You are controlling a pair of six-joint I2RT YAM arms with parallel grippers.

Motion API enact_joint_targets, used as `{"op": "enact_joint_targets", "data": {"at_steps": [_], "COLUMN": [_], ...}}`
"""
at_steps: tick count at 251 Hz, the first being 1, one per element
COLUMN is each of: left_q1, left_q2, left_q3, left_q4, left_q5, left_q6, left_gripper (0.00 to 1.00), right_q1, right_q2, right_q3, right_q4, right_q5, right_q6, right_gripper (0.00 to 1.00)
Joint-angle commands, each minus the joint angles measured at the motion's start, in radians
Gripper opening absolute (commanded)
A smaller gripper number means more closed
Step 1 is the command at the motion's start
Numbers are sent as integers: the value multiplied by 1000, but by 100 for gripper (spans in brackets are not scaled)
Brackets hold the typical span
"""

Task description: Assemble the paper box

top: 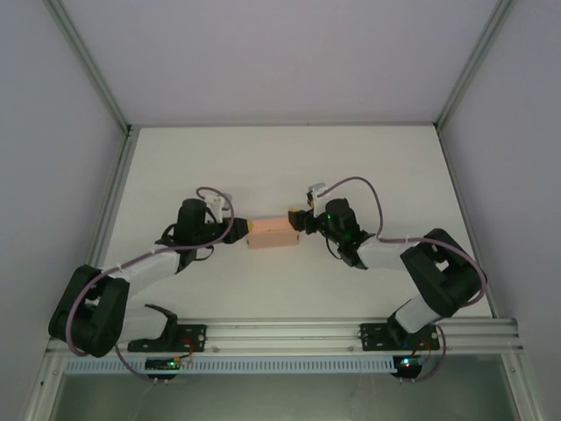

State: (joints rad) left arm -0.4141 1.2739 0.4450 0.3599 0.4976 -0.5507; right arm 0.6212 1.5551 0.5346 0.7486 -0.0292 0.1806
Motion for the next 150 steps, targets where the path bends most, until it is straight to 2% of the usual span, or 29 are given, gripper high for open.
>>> {"op": "enact_joint_targets", "data": {"at_steps": [1,23,34,48,88,150], "left_q1": [-11,-16,-20,-26,-37,-64], "left_q2": [54,76,86,100,113,73], "left_q3": [-98,-102,-101,-100,-96,-101], "left_q4": [-61,-59,-62,-59,-57,-110], "left_q5": [-41,-50,-53,-54,-64,-141], "left_q6": [35,44,46,46,44,75], "left_gripper": [16,8,3,0,0,0], "right_q1": [-2,-5,-7,-6,-2,-9], "right_q2": [98,129,138,145,155,175], "right_q3": [-110,-140,-142,-140,-152,-170], "right_q4": [-166,-85,-79,-80,-47,6], "right_q5": [-8,-26,-27,-39,-50,-65], "right_q6": [-94,-97,-98,-96,-95,-92], "right_gripper": [63,53,43,39,22,4]}}
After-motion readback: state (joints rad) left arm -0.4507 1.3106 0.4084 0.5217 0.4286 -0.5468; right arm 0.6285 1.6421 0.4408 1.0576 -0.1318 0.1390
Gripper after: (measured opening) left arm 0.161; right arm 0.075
